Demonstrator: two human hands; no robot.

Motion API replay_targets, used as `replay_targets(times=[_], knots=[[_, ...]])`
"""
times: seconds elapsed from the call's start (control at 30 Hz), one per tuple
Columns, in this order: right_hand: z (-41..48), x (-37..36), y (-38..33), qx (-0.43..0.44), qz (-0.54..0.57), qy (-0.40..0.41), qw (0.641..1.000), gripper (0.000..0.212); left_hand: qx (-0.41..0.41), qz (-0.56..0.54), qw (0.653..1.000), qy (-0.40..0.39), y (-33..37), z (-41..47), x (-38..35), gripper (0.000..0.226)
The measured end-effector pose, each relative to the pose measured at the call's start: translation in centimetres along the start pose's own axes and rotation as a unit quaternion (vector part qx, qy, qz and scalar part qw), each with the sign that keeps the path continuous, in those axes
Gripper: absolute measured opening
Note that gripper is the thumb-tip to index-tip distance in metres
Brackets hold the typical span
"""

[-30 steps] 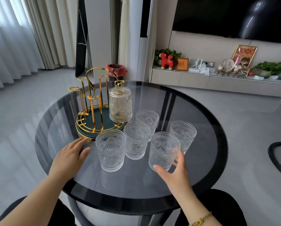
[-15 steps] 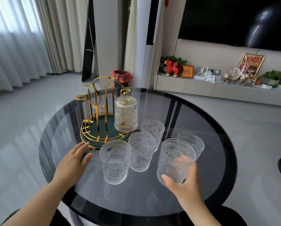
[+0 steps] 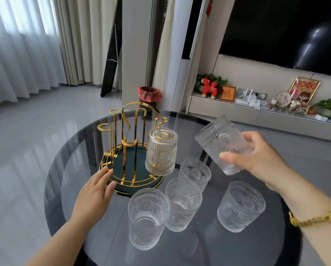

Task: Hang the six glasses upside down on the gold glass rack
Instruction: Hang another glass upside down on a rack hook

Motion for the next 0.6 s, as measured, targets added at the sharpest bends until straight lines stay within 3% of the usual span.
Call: replay_targets(times=[0.13,0.37,0.6], knots=[[4.9,-0.5,-2.3,-0.013,-0.054,-0.006,0.998,0.067,0.000,0.009,1.000,-0.001,-0.4,0.2,-0.2,0.051],[10.9,-4.3,-5.8,-0.050,-0.061,-0.118,0.990,0.075,0.001,0.036,0.999,-0.015,-0.3,0.4,-0.7,0.060],[14.1,-7.0,-9.5,0.030,-0.152,-0.119,0.981,0.079,0.003,0.054,0.998,-0.016,-0.4,0.6,-0.9,0.062]])
Point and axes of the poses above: each hand's wrist, its own z-axis towards the middle knuckle, its own x-axis out of the back of the hand, y = z × x, the point moved 10 cm from there along z, towards the middle knuckle, and after that the axes turned 1 degree about x, right-handed, at the moved point
